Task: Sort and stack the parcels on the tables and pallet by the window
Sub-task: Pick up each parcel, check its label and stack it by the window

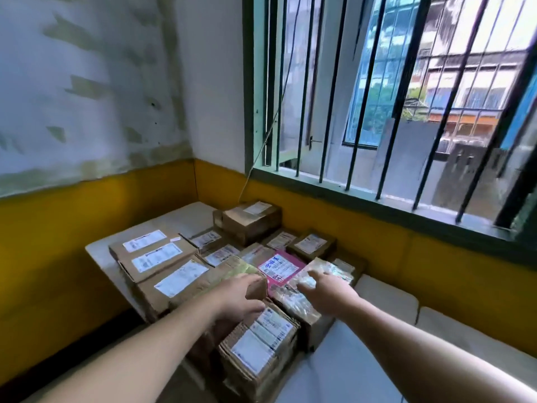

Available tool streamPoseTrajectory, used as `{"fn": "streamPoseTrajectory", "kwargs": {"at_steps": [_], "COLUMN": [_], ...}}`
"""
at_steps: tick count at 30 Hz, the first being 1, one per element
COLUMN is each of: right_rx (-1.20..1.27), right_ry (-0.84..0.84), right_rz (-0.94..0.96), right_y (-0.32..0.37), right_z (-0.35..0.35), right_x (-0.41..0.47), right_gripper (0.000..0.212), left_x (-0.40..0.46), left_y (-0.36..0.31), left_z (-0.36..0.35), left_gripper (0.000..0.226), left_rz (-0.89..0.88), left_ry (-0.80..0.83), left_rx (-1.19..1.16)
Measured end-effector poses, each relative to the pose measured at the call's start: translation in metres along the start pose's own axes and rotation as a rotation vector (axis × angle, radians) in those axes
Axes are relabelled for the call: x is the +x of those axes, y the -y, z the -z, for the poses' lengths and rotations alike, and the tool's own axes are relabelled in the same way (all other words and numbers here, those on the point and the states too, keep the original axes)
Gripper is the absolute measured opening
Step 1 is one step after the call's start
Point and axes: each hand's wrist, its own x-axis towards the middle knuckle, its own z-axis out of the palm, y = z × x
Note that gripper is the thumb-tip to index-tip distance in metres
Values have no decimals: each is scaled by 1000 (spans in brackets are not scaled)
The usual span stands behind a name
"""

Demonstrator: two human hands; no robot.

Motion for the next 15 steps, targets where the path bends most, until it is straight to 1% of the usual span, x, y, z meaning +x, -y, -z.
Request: {"fn": "streamPoseTrajectory", "kwargs": {"at_steps": [4, 7, 11, 15], "right_rx": [19, 28, 52, 56], "right_ry": [-8, -16, -4, -1], "right_rz": [-47, -62, -75, -110], "right_y": [1, 0, -5, -8], "right_z": [-2, -4, -7, -15], "right_x": [27, 53, 94, 120], "right_gripper": [63, 62, 63, 65], "left_x": [32, 58, 96, 128], "left_y": [10, 14, 21, 28], "left_z": [5, 8, 15, 18], "left_gripper": [68, 68, 70, 73], "left_rz": [-33, -44, -30, -24], "left_ry": [17, 42, 68, 109], "left_rx": [11, 63, 19, 22]}}
